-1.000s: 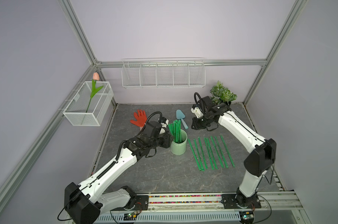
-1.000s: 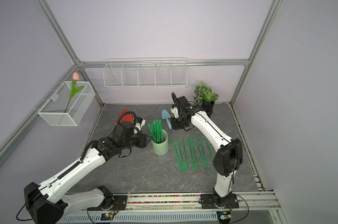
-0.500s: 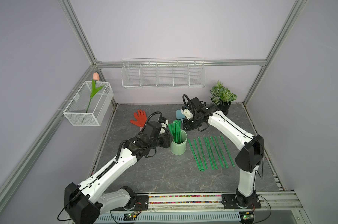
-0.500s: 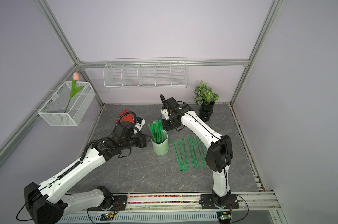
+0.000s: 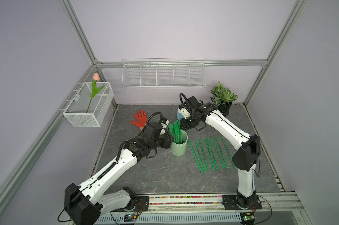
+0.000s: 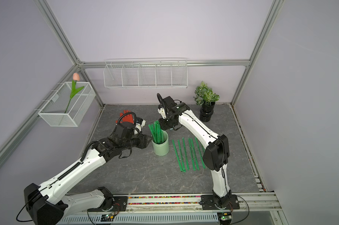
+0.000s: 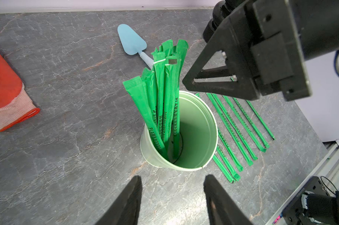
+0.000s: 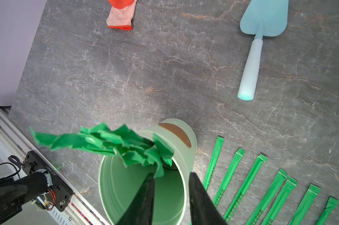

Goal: Take the straws out of the storage container
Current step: Pick up the straw from the container.

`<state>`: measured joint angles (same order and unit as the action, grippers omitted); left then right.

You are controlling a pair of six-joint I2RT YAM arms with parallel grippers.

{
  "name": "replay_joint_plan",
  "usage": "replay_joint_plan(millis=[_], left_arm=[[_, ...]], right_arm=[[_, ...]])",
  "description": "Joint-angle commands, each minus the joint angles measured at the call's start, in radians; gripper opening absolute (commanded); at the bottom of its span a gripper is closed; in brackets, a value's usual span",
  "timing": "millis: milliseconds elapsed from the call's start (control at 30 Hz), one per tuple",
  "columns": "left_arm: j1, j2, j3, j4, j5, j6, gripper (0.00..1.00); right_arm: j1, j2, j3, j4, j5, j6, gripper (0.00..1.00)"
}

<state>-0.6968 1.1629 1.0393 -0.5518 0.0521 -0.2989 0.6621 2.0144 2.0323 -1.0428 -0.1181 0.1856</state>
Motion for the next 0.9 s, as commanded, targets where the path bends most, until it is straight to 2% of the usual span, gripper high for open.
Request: replay_joint_plan(millis=[0,867], left_arm=[[-0.002,-0.017,0.004,-0.002,-0.008,0.002,0.55],[-0.002,-0.010,0.006,-0.005,-0.003,0.004,0.55]], right_arm=[[0.009,0.027,0.023,-0.049,0.014,-0.014,0.33],[0.019,0.090,0.077,-0.053,-0.017,-0.028,0.34]])
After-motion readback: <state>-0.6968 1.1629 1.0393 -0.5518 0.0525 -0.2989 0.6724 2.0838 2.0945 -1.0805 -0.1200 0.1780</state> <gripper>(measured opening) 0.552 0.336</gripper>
